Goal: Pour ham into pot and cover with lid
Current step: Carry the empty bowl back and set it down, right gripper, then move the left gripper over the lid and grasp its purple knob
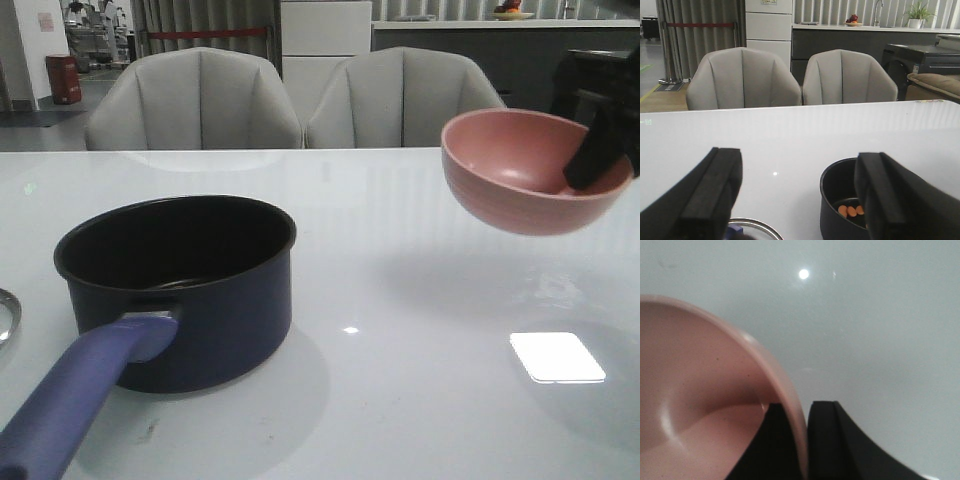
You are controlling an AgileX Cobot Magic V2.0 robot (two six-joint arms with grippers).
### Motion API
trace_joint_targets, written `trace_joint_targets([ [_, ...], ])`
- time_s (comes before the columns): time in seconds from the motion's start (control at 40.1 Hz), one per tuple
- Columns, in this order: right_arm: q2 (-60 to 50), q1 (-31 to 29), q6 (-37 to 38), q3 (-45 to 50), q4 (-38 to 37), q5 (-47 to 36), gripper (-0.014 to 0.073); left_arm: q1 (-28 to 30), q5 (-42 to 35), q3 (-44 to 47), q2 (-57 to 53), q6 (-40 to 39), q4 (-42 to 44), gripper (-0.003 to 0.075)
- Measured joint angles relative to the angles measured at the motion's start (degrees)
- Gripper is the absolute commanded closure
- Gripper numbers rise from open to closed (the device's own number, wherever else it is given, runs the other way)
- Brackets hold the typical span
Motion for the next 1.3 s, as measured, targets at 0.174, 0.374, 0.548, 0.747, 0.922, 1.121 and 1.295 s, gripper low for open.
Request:
trace_joint_targets([
  [0.174,5.16,-0.39,5.85,-1.09,-8.54,3.25,0.0454,0.0,0.0,0.0,0.0,0.0,0.0,0.0199],
  [0.374,10.48,-0.5,7.82,-5.14,-10.88,7.25,0.0429,0.0,0.0,0.0,0.0,0.0,0.0,0.0199],
  [0.548,12.4,-0.5,8.01,-7.95,-11.73,8.5,0.0307,0.0,0.0,0.0,0.0,0.0,0.0,0.0199],
  [0.747,13.59,-0.5,8.14,-8.78,-13.77,8.77,0.0235,0.0,0.0,0.0,0.0,0.0,0.0,0.0199],
  [0.922,13.78,-0.5,8.14,-9.67,-16.21,9.66,0.0229,0.0,0.0,0.0,0.0,0.0,0.0,0.0199],
  [1.121,9.39,-0.5,7.91,-10.36,-19.1,12.27,0.0232,0.0,0.0,0.0,0.0,0.0,0.0,0.0199],
  [1.295,-1.21,1.35,4.98,-8.49,-19.77,11.79,0.0232,0.0,0.0,0.0,0.0,0.0,0.0,0.0199],
])
